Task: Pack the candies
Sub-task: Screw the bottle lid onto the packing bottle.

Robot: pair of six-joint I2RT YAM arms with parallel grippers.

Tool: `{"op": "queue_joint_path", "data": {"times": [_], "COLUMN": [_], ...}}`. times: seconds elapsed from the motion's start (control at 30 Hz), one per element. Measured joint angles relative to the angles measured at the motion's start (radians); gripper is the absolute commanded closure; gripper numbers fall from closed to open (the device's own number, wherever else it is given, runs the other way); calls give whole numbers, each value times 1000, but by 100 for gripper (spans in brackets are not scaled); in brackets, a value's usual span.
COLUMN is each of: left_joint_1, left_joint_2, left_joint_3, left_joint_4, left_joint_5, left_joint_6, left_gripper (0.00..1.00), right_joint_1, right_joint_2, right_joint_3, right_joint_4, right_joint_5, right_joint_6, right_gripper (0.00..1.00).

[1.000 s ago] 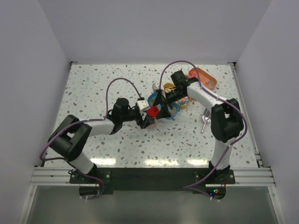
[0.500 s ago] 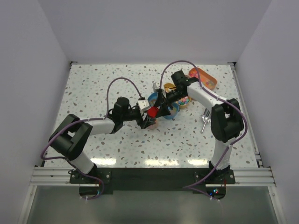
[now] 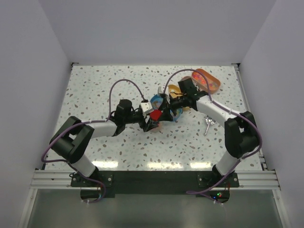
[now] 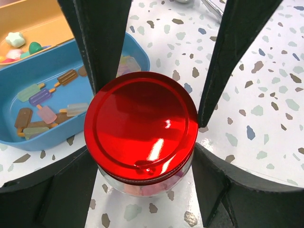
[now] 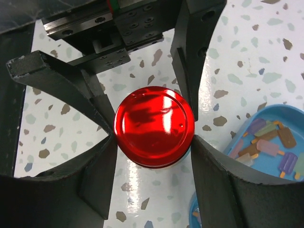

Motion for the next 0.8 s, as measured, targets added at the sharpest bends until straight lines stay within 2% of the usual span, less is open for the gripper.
{"op": "queue_joint_path", "data": {"times": [0.23, 0.5, 0.6, 0.63, 0.73, 0.77, 0.8], "left_joint_1": [5, 17, 19, 19, 18, 17, 15], "left_joint_2": [0, -6, -10, -11, -18, -21, -26], "left_joint_3": [0, -1, -3, -5, -13, -16, -24], "left_joint_4": [1, 1, 1, 2, 7, 8, 14], "left_joint_5": [-21, -52, -73, -81, -110, -121, -141], "left_joint_6": [-10, -23, -26, -26, -26, -26, -26], "left_gripper": [87, 87, 87, 87, 86, 86, 85], "right_joint_1": [39, 78, 84, 85, 92, 93, 93], "right_joint_2": [-101, -152, -163, -165, -168, -170, -173], "right_joint_3": [-139, -249, -279, -285, -288, -288, -289], "right_joint_4": [231, 441, 498, 510, 512, 510, 500], "right_joint_5": [150, 271, 299, 308, 334, 340, 348], "right_joint_6": [232, 402, 445, 458, 481, 484, 488], "right_gripper": [89, 92, 90, 88, 66, 51, 44]}}
